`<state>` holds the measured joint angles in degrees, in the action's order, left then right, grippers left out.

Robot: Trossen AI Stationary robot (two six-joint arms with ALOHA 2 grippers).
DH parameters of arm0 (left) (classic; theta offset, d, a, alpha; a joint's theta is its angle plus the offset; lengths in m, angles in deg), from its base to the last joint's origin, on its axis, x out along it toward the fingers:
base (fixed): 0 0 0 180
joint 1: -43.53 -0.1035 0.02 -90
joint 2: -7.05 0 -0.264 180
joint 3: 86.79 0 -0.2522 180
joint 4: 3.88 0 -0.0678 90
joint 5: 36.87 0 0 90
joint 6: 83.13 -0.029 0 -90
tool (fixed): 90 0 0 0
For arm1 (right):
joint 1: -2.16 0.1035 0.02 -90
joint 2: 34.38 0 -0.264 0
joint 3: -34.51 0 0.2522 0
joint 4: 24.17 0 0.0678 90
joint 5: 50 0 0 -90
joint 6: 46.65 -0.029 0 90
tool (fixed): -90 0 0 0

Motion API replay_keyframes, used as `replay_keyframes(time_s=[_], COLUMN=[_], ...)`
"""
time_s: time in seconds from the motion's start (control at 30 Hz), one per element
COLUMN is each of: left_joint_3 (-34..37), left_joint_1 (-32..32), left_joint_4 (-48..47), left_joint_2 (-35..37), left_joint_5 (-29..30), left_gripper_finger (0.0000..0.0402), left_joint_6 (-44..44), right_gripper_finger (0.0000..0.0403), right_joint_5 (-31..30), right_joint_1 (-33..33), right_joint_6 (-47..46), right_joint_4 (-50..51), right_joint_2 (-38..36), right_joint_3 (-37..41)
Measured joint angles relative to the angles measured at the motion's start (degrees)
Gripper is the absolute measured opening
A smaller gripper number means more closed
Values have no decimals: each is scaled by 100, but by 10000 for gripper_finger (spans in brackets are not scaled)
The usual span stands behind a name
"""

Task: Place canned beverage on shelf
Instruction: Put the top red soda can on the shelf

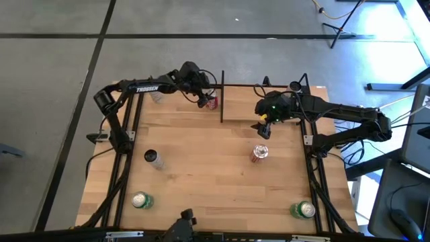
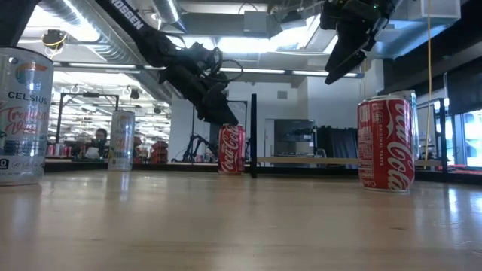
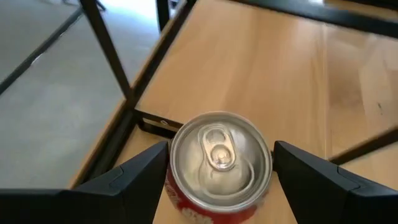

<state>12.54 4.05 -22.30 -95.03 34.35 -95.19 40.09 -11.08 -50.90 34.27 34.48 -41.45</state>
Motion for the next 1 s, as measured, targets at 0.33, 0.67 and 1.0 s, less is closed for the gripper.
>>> replay_keyframes(time_s=[0.33, 0.67, 1.0], left_joint_3=[0, -11, 7], left_joint_1=[132, 135, 260], left_joint_4=[-82, -288, -412], left_joint_2=[-90, -92, 65], left_joint_5=[227, 357, 525], left_gripper_finger=[281, 253, 196], left_joint_6=[-344, -298, 83], right_gripper_finger=[319, 319, 319], right_joint_5=[-53, -53, -54], right_joint_1=[2, 9, 9], right_joint_6=[7, -26, -35], right_joint_4=[6, -1, -2], right_joint_2=[-2, -2, -2], right_joint_3=[1, 1, 1])
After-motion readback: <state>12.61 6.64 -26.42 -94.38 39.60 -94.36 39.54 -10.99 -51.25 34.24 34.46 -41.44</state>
